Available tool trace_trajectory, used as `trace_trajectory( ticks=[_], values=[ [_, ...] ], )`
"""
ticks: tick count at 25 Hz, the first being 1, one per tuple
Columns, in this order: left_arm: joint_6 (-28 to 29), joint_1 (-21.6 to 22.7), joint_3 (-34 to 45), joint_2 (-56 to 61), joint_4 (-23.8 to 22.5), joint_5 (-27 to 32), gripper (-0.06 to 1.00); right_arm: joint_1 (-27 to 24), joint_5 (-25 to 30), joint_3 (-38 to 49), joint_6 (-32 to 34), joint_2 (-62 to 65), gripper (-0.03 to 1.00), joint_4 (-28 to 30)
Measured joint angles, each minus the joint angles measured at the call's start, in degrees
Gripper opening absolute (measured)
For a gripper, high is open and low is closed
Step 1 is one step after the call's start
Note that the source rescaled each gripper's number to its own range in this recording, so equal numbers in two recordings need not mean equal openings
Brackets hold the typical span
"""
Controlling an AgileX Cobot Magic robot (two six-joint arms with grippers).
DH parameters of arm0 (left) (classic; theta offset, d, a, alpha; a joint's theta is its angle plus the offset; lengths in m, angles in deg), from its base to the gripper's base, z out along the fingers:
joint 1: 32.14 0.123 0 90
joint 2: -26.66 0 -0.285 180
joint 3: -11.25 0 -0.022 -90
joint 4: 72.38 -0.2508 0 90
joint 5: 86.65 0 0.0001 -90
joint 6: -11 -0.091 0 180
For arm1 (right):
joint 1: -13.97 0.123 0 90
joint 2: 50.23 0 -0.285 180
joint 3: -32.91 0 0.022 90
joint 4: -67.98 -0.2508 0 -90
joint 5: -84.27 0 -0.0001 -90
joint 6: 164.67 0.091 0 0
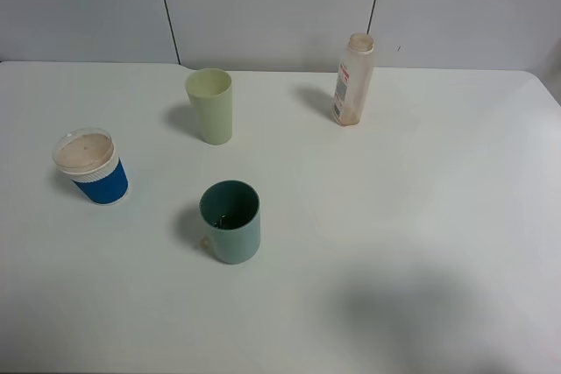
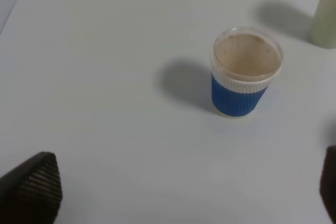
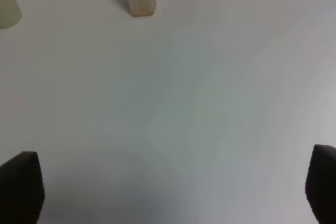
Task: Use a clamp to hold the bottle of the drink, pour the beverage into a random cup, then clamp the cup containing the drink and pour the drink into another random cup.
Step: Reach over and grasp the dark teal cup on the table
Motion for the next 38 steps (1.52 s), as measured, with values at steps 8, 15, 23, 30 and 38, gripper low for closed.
trace_trajectory(
  ticks=[8, 15, 23, 30, 38],
  values=[
    [0.0, 0.0, 0.0, 0.0, 0.0, 0.0, 1.00, 0.0, 0.0, 0.0, 0.0, 0.0, 1.00, 0.0],
    [0.0, 0.0, 0.0, 0.0, 0.0, 0.0, 1.00, -1.0, 0.0, 0.0, 0.0, 0.0, 1.00, 0.0],
    [0.0, 0.0, 0.0, 0.0, 0.0, 0.0, 1.00, -8.4, 0.0, 0.0, 0.0, 0.0, 1.00, 0.0],
    [0.0, 0.0, 0.0, 0.0, 0.0, 0.0, 1.00, -15.4, 0.0, 0.0, 0.0, 0.0, 1.00, 0.0],
    [0.0, 0.0, 0.0, 0.0, 0.0, 0.0, 1.00, -15.6, 0.0, 0.0, 0.0, 0.0, 1.00, 0.0]
  ],
)
